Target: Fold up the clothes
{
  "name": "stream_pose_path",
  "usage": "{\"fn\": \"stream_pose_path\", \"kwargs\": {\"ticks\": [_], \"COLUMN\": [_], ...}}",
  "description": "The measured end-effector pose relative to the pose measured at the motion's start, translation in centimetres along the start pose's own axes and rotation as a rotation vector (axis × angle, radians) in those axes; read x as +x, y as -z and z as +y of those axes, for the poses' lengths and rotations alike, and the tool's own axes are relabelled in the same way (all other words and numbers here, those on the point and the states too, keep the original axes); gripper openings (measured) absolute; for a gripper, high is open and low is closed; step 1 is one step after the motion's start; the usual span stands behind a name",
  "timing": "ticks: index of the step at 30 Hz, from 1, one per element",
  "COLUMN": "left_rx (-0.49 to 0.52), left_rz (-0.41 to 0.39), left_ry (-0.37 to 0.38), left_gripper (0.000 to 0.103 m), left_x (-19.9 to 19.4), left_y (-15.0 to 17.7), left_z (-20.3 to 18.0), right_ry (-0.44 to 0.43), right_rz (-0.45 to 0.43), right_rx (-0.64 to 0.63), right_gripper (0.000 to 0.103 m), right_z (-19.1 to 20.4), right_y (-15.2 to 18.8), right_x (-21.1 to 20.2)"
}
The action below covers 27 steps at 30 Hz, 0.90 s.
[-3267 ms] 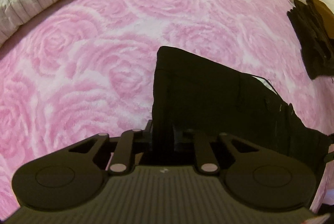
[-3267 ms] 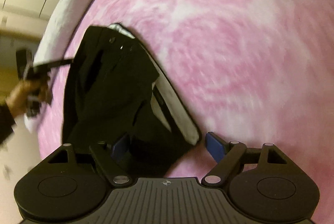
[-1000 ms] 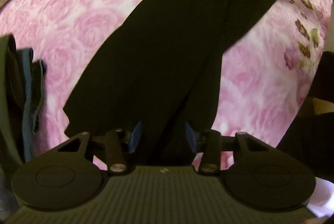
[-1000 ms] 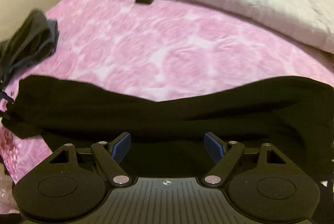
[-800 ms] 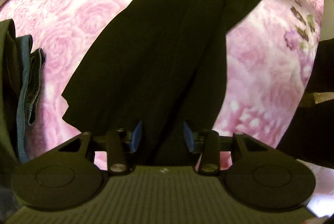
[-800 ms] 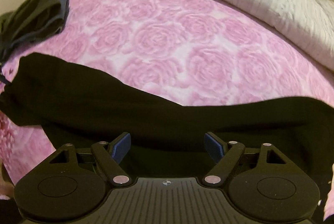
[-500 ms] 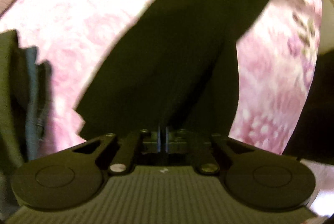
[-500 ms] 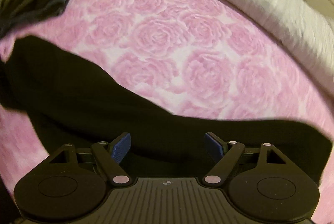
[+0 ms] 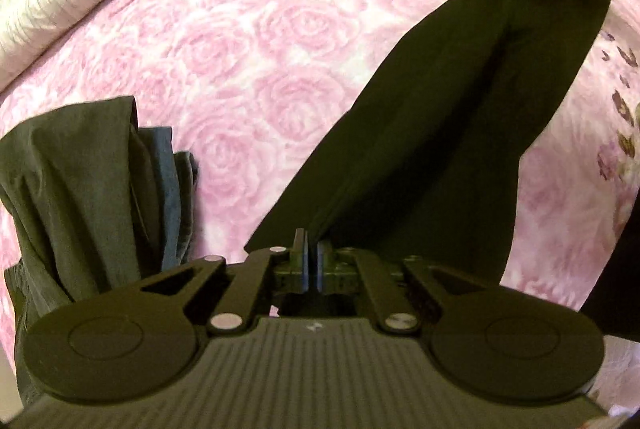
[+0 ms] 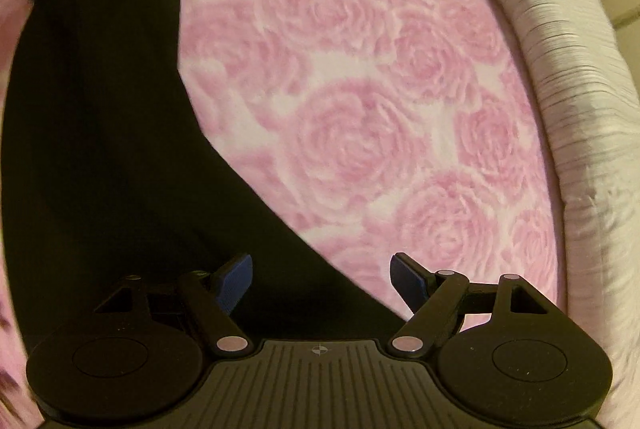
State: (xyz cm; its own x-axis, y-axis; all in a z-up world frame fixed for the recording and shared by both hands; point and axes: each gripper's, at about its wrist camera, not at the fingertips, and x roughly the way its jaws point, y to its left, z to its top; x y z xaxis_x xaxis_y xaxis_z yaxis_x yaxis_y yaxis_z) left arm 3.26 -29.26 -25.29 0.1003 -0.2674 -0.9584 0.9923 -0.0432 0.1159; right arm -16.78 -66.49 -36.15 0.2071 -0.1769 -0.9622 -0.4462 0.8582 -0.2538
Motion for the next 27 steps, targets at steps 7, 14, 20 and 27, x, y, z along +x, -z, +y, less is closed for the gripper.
{"fn": "stream_pose_path", "kwargs": {"ticks": [7, 14, 20, 27], "left_rx": [-0.05, -0.084, -0.095, -0.181], "left_rz": [0.051, 0.074, 0.083, 0.03], "left_ry": [-0.003, -0.015, -0.019, -0.038], "left_gripper": [0.002, 0.002, 0.002, 0.002], "left_x": [0.4, 1.3, 1.7, -0.8], "left_y": [0.6, 1.5, 1.7, 0.1], "left_z": [-1.2, -2.3, -2.7, -0.5], "right_ry": [-0.156, -0.264, -0.325, -0.265], "right_rz": [0.118, 0.166, 0.207, 0.133], "right_rx": [-0.203, -0.321, -0.285, -0.138], "right_gripper": [0.072, 0.058, 0.025, 0.001], "right_z": [-3.5, -3.9, -5.0, -6.9], "right_y": [1.1, 0.8, 0.4, 1.5], "right_x": [4.4, 7.4, 8.5, 4.0]}}
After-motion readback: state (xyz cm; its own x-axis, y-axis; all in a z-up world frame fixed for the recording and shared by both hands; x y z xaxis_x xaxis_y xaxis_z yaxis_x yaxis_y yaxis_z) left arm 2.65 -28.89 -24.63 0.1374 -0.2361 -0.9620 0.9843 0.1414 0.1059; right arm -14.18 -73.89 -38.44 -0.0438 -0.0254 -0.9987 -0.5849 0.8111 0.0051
